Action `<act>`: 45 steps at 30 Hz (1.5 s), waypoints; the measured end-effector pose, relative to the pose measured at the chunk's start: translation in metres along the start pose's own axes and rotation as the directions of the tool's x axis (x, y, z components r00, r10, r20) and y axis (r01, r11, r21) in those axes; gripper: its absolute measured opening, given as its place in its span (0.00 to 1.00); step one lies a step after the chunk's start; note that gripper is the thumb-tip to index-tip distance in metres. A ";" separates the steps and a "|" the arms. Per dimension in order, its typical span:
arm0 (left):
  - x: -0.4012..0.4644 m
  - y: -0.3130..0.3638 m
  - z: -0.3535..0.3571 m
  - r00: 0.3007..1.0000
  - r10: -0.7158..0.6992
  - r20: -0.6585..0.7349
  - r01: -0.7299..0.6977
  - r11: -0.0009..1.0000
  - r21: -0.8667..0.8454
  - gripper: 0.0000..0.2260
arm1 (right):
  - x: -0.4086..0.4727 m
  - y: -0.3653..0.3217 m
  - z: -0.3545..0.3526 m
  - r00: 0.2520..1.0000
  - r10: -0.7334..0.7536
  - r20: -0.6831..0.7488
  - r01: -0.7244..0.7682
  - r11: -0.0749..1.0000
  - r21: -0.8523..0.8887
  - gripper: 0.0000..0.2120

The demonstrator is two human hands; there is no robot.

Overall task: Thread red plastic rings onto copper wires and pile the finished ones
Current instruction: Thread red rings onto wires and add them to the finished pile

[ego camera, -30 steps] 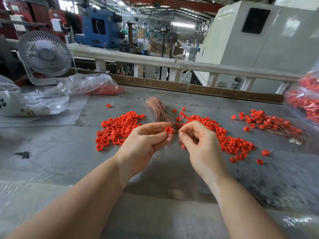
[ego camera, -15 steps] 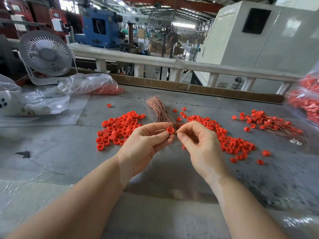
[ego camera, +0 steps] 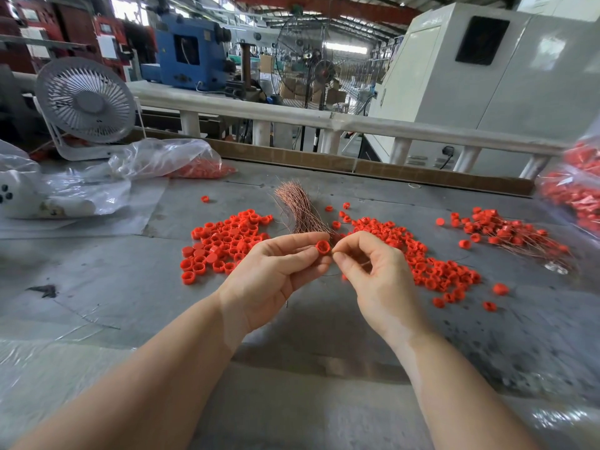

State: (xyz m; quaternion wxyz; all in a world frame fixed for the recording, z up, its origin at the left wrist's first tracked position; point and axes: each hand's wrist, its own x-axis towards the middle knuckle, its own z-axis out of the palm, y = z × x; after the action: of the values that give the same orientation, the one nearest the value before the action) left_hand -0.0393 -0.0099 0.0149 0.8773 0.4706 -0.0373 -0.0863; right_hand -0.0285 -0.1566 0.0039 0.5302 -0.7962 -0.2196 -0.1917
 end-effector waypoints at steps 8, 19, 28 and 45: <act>0.000 0.000 -0.001 1.000 -0.004 -0.004 0.004 1.000 -0.012 0.10 | 0.000 -0.001 0.000 0.998 -0.053 0.022 0.054 0.998 -0.024 0.12; 0.000 0.002 0.000 0.999 -0.041 -0.010 0.041 0.998 -0.045 0.09 | -0.001 -0.004 -0.001 0.996 -0.080 0.032 0.083 0.986 -0.142 0.08; 0.000 0.003 0.000 0.997 -0.073 -0.034 0.071 0.996 -0.061 0.09 | -0.002 -0.005 -0.001 0.987 -0.159 0.026 0.161 0.955 -0.248 0.06; 0.001 0.002 -0.001 0.994 -0.076 -0.084 0.074 0.997 -0.032 0.08 | -0.002 -0.005 -0.003 0.964 -0.259 0.063 0.262 0.880 -0.397 0.04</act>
State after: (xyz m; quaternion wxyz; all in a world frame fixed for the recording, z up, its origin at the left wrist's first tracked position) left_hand -0.0375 -0.0086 0.0160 0.8810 0.4622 0.0192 -0.0996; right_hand -0.0336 -0.1583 0.0078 0.3238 -0.8521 -0.2826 -0.2988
